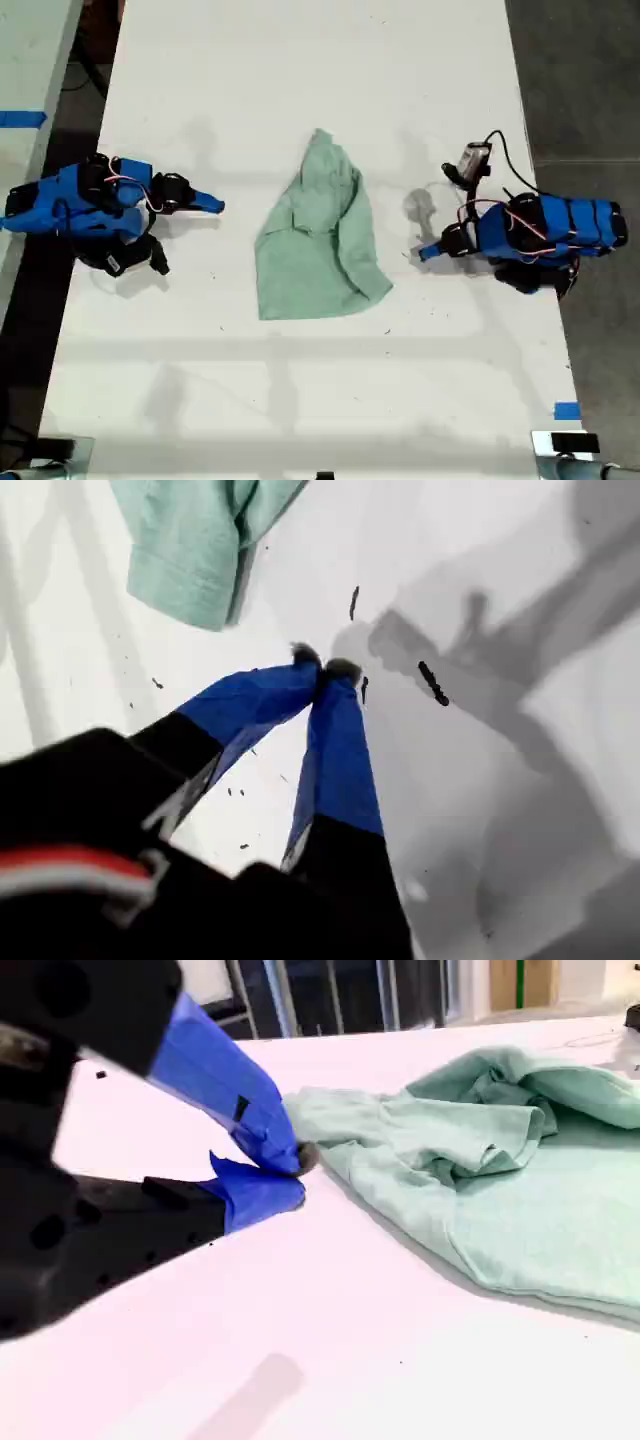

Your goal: Fold t shirt

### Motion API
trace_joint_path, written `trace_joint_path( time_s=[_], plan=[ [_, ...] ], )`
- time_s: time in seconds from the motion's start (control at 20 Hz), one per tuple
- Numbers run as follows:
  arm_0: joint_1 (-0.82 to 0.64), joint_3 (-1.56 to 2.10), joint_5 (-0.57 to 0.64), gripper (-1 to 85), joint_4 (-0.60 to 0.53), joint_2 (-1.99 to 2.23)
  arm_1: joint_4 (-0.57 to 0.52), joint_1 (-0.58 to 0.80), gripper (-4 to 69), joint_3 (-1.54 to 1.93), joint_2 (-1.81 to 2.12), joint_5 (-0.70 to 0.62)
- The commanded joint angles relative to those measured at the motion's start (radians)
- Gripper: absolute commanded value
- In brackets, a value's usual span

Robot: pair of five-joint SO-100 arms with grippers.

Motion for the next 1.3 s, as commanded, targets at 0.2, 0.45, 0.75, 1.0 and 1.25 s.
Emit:
trace_joint_path(
  time_s=[0.2, 0.45, 0.75, 1.0, 1.25],
  plan=[
    [0.009, 0.04, 0.002, -0.3, 0.003, 0.005, 0.002, 0.012, 1.5, 0.058, 0.008, 0.012],
    [-0.011, 0.018, -0.1, -0.4, 0.014, -0.051, 0.002, 0.018, 1.5, 0.058, 0.008, 0.012],
    [0.1, -0.541, -0.212, -0.4, 0.025, -0.9, 0.002, 0.029, 1.5, 0.058, 0.008, 0.015],
    [0.244, -1.081, -0.319, 14.6, 0.06, -1.516, 0.003, 0.021, 1.5, 0.058, 0.006, 0.012],
    [0.314, -1.304, -0.402, 20.7, -0.021, -1.845, 0.003, 0.015, 1.5, 0.058, 0.006, 0.006]
  ],
)
